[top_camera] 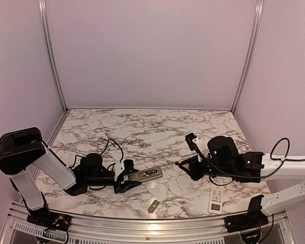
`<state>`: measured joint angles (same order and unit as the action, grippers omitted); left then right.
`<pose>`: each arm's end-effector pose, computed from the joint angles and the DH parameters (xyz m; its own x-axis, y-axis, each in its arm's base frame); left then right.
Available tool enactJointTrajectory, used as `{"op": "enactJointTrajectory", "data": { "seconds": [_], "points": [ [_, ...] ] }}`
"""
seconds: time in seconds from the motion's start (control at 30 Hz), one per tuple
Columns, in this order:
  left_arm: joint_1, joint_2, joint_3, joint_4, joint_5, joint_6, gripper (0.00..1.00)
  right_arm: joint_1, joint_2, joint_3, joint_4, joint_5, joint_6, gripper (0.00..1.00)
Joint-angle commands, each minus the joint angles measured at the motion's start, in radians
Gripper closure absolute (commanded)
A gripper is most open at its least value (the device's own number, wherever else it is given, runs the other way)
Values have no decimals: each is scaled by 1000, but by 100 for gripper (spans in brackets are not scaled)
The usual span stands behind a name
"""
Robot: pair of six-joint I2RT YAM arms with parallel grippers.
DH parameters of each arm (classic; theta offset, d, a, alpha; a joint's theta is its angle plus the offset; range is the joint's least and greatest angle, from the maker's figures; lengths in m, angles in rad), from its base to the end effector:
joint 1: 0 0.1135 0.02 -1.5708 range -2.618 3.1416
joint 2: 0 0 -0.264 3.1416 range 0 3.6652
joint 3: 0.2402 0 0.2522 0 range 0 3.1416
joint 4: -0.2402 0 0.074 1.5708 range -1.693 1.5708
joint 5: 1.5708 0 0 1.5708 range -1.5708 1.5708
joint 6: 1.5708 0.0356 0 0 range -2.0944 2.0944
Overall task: Unload the batteries from the remote control
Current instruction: Remove the battery from the remote control without the battery cover.
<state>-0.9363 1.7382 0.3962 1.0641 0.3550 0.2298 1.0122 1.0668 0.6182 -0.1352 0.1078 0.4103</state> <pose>0.1567 -0.2338 0.1194 0.0588 0.2804 -0.9581 0.9653 0.2287 0.1262 0.1254 0.1935 0.2322 -0.5852 -0.1881 -0.7888 -0.6129 0.7394 0.2784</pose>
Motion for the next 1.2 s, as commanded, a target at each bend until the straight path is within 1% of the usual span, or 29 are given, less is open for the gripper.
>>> {"op": "enactJointTrajectory", "data": {
  "seconds": [0.0,0.4,0.57,0.9,1.17],
  "points": [
    [-43,26,28,-23,-69,61,100,18,20,63,-27,-17,37,100],
    [-93,38,62,-110,-197,112,100,115,69,133,-82,14,102,100],
    [-107,48,69,-109,-234,122,100,121,80,148,-114,20,140,100],
    [-136,78,84,-111,-332,147,100,131,110,159,-120,9,175,100],
    [-143,85,87,-108,-360,154,100,135,156,176,-122,-6,174,100]
  ]
}}
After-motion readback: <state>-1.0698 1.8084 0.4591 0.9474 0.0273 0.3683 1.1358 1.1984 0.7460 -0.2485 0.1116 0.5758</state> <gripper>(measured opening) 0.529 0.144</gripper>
